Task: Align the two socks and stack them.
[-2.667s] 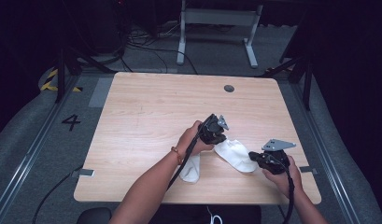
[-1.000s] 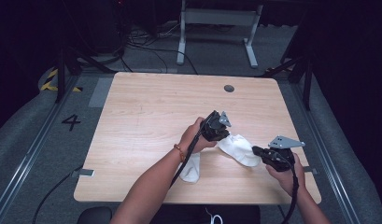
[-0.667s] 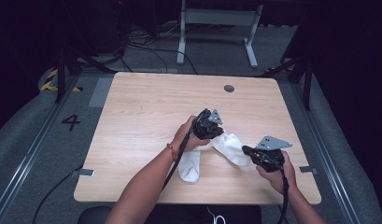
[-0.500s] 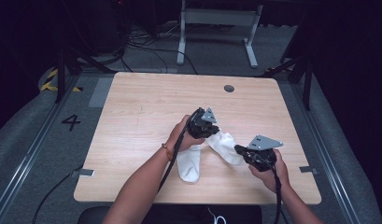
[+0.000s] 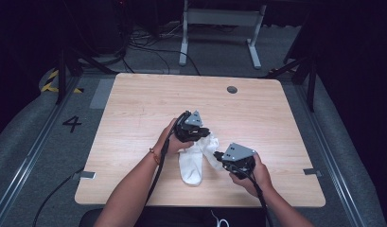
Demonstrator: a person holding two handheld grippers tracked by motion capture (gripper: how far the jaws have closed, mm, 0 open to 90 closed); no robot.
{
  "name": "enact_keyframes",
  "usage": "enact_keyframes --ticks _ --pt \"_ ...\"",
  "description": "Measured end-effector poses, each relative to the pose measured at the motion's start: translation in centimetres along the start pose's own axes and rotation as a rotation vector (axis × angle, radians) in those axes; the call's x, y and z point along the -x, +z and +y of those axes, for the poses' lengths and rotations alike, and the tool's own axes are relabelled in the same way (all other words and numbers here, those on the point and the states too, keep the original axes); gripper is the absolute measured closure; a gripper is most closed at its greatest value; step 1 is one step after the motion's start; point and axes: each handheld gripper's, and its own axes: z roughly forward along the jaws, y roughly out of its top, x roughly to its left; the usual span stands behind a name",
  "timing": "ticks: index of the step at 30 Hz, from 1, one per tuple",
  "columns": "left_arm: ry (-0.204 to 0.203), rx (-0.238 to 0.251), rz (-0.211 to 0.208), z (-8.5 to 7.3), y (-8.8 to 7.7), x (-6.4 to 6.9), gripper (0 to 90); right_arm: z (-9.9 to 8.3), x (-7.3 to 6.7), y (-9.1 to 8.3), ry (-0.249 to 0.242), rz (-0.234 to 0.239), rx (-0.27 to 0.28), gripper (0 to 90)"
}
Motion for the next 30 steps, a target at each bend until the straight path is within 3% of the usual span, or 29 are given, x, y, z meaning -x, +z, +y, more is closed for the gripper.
enact_keyframes --ticks 2,4,12,15,19,27,30 --pt "0.000 0.019 0.004 -0.6 -0.6 0.1 82.0 0.6 -1.0 0.3 -0.047 0.003 0.003 88.7" --pt "0.014 0.023 0.005 -1.2 -1.3 0.0 81.4 0.9 -1.5 0.4 -0.063 0.009 0.005 88.6" --pt "0.012 0.001 0.021 -2.2 -3.0 -0.2 75.6 2.6 -4.7 1.1 -0.212 0.046 0.013 88.6" --pt "0.011 -0.013 0.018 -2.5 -3.5 -0.4 73.6 2.9 -5.6 1.7 -0.224 0.093 0.004 88.5" --pt "0.007 -0.039 0.031 -3.5 -4.6 -0.5 72.1 3.0 -6.6 2.4 -0.263 0.110 -0.003 88.6" --pt "-0.033 -0.035 0.071 -4.5 -6.8 -0.7 67.1 2.8 -7.7 3.8 -0.242 0.212 -0.009 87.8" --pt "-0.037 -0.033 0.077 -4.9 -7.3 -0.6 66.0 2.6 -8.1 4.0 -0.239 0.224 -0.010 84.5"
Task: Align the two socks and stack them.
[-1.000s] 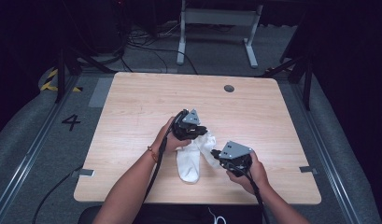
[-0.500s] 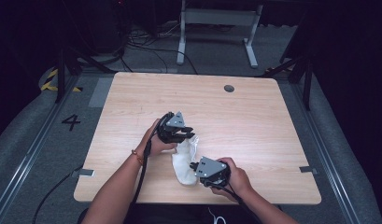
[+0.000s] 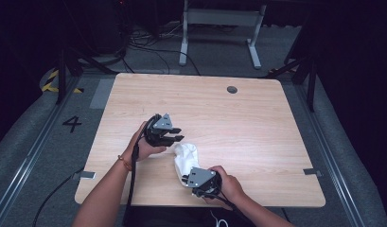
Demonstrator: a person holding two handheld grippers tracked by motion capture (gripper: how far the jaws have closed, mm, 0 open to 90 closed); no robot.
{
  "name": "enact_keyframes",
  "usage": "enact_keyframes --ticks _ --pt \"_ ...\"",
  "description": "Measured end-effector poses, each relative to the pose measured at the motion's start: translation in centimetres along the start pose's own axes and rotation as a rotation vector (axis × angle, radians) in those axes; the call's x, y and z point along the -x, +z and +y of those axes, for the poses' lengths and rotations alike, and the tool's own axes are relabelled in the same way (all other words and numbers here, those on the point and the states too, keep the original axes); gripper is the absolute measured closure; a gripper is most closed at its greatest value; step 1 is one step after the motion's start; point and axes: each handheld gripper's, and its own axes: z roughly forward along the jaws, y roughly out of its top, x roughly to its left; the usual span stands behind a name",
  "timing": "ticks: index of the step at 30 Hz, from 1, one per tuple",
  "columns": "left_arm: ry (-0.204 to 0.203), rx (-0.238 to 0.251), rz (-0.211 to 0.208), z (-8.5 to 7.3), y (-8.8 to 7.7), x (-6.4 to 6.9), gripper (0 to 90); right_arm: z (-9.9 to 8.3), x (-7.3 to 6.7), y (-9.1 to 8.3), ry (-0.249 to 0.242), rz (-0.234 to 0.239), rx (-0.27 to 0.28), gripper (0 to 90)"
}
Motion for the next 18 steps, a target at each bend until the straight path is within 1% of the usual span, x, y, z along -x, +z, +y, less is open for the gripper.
enact_keyframes --ticks 2,4,5,6,7,9,10,11,12,13,15,17,18 --pt "-0.007 -0.012 0.002 -0.2 -0.4 0.1 65.3 -0.2 0.0 0.1 0.012 0.023 0.014 81.5" --pt "-0.004 -0.014 0.008 -0.3 -0.6 0.2 63.8 -0.4 0.1 -0.1 0.028 0.028 0.030 80.2" --pt "-0.015 -0.016 0.005 -0.4 -0.8 0.3 63.8 -0.4 0.1 -0.1 0.028 0.028 0.030 80.2" --pt "-0.012 -0.021 -0.002 -0.6 -1.2 0.7 63.7 -0.8 0.4 -0.7 0.053 0.026 0.041 79.0" --pt "0.003 -0.041 -0.010 -0.7 -1.4 0.8 63.2 -1.0 0.6 -0.9 0.061 0.027 0.042 78.4" --pt "-0.008 -0.070 -0.023 -1.1 -1.5 1.2 60.8 -1.6 1.2 -1.5 0.087 0.021 0.039 77.0" --pt "-0.022 -0.087 -0.036 -1.3 -1.4 1.3 59.3 -2.0 1.6 -1.7 0.103 0.024 0.038 76.0" --pt "-0.015 -0.122 -0.033 -1.5 -1.2 1.3 58.1 -2.5 1.9 -1.9 0.121 0.031 0.035 74.6" --pt "-0.028 -0.136 -0.033 -1.7 -1.0 1.2 57.0 -2.9 2.1 -2.0 0.136 0.042 0.031 73.4" --pt "-0.047 -0.142 -0.044 -1.9 -0.7 1.2 56.3 -3.2 2.3 -2.0 0.144 0.047 0.022 72.4" --pt "-0.070 -0.187 -0.052 -2.4 -0.1 1.0 54.8 -3.6 2.4 -2.0 0.148 0.061 0.015 70.8" --pt "-0.099 -0.196 -0.063 -2.8 0.3 1.0 53.3 -3.9 2.0 -2.0 0.141 0.090 0.011 68.9" --pt "-0.100 -0.196 -0.066 -2.9 0.4 0.9 53.2 -4.0 1.8 -1.9 0.127 0.102 0.005 68.6"
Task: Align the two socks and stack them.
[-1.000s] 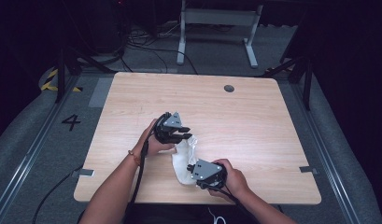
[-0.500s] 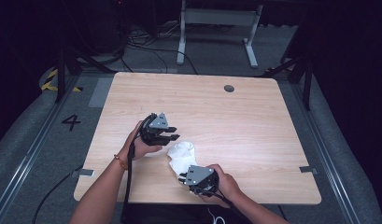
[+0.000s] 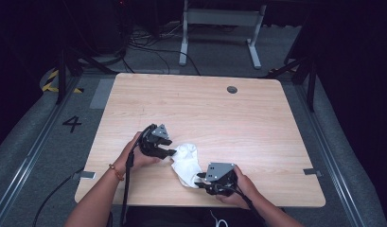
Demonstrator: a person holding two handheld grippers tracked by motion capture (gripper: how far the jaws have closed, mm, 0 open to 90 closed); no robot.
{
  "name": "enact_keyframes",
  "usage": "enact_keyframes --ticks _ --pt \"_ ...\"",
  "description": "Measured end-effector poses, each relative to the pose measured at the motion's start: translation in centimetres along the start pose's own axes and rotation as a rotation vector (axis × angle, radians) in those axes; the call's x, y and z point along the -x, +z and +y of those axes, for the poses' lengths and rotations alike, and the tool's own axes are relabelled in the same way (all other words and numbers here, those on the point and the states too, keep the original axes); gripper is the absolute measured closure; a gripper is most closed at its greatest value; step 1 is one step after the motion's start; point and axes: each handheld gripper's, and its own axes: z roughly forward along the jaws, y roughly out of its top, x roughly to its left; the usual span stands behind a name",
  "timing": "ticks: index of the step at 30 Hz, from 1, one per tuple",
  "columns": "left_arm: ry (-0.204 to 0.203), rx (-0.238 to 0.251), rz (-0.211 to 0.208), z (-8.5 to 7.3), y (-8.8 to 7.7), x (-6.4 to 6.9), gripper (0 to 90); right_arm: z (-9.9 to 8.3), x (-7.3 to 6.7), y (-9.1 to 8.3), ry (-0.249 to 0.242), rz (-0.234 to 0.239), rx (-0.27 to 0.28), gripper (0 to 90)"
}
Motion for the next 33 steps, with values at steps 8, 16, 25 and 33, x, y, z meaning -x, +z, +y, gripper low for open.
enact_keyframes --ticks 8,16,25,33 --pt "-0.036 -0.010 -0.029 -0.5 1.0 -0.3 57.3 -0.5 -0.2 0.5 -0.024 0.037 -0.021 67.8" --pt "-0.020 0.000 -0.031 -0.5 1.3 -0.1 84.2 -0.9 -0.2 1.4 -0.049 0.014 -0.065 86.7" --pt "0.039 0.027 0.039 0.3 0.1 0.1 90.0 -0.4 -0.4 0.7 -0.061 -0.013 -0.029 88.2" --pt "-0.072 0.011 -0.005 -0.2 0.0 -0.7 73.1 0.1 -0.7 0.1 -0.073 -0.016 -0.011 88.2"
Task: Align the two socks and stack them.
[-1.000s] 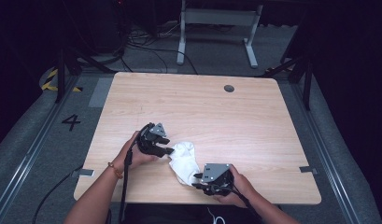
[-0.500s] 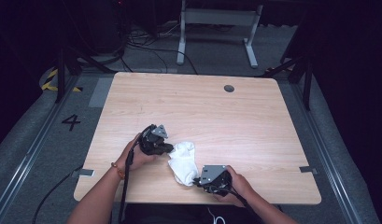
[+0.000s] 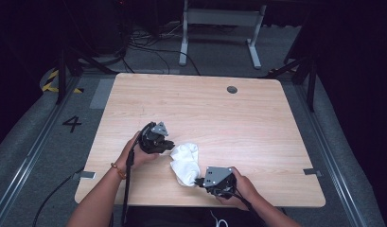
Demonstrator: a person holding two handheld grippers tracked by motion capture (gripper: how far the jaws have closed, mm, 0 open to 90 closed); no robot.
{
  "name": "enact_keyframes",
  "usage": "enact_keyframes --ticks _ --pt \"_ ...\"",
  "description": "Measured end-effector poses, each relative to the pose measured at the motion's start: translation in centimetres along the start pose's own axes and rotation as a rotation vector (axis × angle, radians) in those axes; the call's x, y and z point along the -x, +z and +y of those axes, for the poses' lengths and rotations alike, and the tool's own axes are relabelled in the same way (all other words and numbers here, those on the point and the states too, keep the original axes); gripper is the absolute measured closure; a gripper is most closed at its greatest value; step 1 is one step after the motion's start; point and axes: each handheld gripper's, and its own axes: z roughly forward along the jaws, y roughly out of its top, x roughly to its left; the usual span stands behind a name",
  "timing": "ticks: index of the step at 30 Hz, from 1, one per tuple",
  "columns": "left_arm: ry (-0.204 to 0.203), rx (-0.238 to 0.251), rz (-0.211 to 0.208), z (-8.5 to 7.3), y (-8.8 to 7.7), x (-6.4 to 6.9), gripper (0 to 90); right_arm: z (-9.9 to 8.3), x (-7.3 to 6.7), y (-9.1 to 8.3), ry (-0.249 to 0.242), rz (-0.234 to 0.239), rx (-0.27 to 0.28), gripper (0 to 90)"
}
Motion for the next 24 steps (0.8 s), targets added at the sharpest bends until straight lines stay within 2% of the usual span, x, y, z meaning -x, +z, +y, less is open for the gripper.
enact_keyframes --ticks 2,5,6,11,12,15,17,18,19,22,24 --pt "-0.026 -0.004 -0.027 -0.3 0.4 -0.3 65.7 -0.1 -0.1 0.2 -0.007 0.004 -0.011 88.2" --pt "-0.031 -0.011 -0.021 -0.2 0.9 -0.1 54.7 -0.2 -0.2 0.6 -0.020 0.007 -0.028 88.2" --pt "-0.020 -0.006 -0.030 -0.1 0.9 0.0 54.2 -0.2 -0.3 0.6 -0.021 0.008 -0.029 88.2" --pt "-0.023 -0.006 -0.036 0.3 1.5 0.2 51.1 -0.2 -0.3 0.7 -0.028 0.009 -0.034 88.2" --pt "-0.027 0.002 -0.051 0.3 1.6 0.2 51.3 -0.2 -0.3 0.7 -0.029 0.008 -0.035 88.2" --pt "-0.015 0.000 -0.069 0.3 1.8 0.3 59.8 -0.2 -0.4 0.9 -0.036 0.007 -0.042 88.2" --pt "0.009 -0.005 -0.064 0.3 1.9 0.4 72.8 -0.2 -0.4 0.9 -0.036 0.007 -0.042 88.2" --pt "0.012 -0.015 -0.052 0.4 1.9 0.4 76.4 -0.2 -0.4 0.9 -0.036 0.007 -0.041 88.2" --pt "0.010 -0.008 -0.058 0.3 1.9 0.4 80.5 -0.2 -0.4 0.9 -0.036 0.007 -0.041 88.2" --pt "0.017 -0.009 -0.054 0.3 1.9 0.4 86.9 -0.2 -0.4 0.9 -0.034 0.005 -0.041 88.2" --pt "0.037 -0.017 -0.040 0.4 1.8 0.5 87.9 -0.2 -0.4 0.8 -0.033 0.004 -0.040 88.2"
